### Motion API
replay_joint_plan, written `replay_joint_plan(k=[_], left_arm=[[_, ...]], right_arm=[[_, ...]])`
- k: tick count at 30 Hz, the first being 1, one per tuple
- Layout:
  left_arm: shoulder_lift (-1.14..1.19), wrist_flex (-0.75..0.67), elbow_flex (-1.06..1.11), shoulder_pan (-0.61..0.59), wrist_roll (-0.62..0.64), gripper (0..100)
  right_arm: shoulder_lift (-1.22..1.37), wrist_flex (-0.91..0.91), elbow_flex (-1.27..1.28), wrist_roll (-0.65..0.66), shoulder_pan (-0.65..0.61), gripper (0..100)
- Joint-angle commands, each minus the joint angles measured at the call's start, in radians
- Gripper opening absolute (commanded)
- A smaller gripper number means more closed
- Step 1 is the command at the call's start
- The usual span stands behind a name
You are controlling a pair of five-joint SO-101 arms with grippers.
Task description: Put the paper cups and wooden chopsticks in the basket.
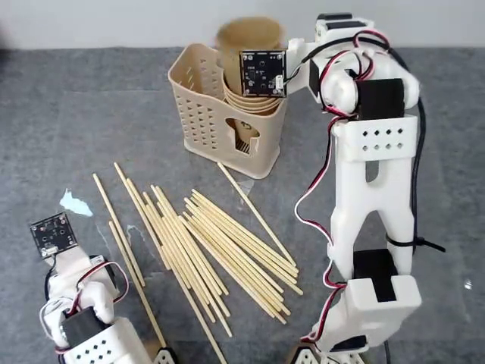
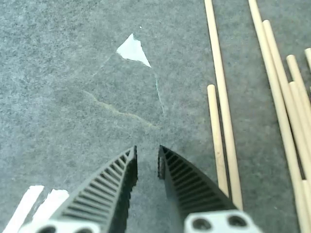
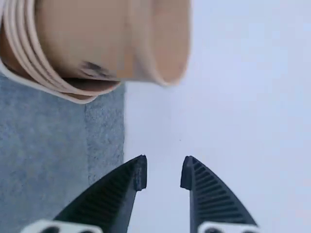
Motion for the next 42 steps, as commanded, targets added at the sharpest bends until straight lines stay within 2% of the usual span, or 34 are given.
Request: replay_joint_plan(k=[1, 6, 8, 11, 16, 19, 22, 26, 34, 40, 42], left_arm=[[-0.003, -0.005, -0.015, -0.006, -0.006, 8], [-0.003, -0.005, -0.015, -0.006, -0.006, 8], [-0.003, -0.005, -0.015, -0.006, -0.006, 8], [-0.003, -0.005, -0.015, -0.006, -0.006, 8], [-0.003, -0.005, -0.015, -0.006, -0.006, 8], [-0.003, -0.005, -0.015, -0.006, -0.006, 8], [-0.003, -0.005, -0.015, -0.006, -0.006, 8], [-0.003, -0.005, -0.015, -0.006, -0.006, 8], [-0.003, -0.005, -0.015, -0.006, -0.006, 8], [-0.003, -0.005, -0.015, -0.006, -0.006, 8], [-0.003, -0.005, -0.015, -0.006, -0.006, 8]], right_arm=[[-0.019, 0.012, -0.012, 0.017, 0.012, 13.7], [-0.077, 0.01, -0.012, 0.015, 0.008, 13.6], [-0.105, 0.015, -0.012, -0.029, 0.004, 13.5], [-0.153, 0.058, -0.011, -0.19, -0.015, 9.2], [-0.202, 0.28, -0.011, -0.381, -0.074, 1.5], [-0.205, 0.421, -0.011, -0.511, -0.12, 0.9], [-0.203, 0.522, -0.002, -0.701, -0.176, 0.9], [-0.202, 0.513, 0.103, -0.976, -0.208, 0.9], [-0.13, 0.449, 0.439, -1.223, -0.369, 1.0], [-0.042, 0.217, 0.614, -1.274, -0.458, 1.4], [0.001, 0.147, 0.652, -1.274, -0.478, 5.8]])
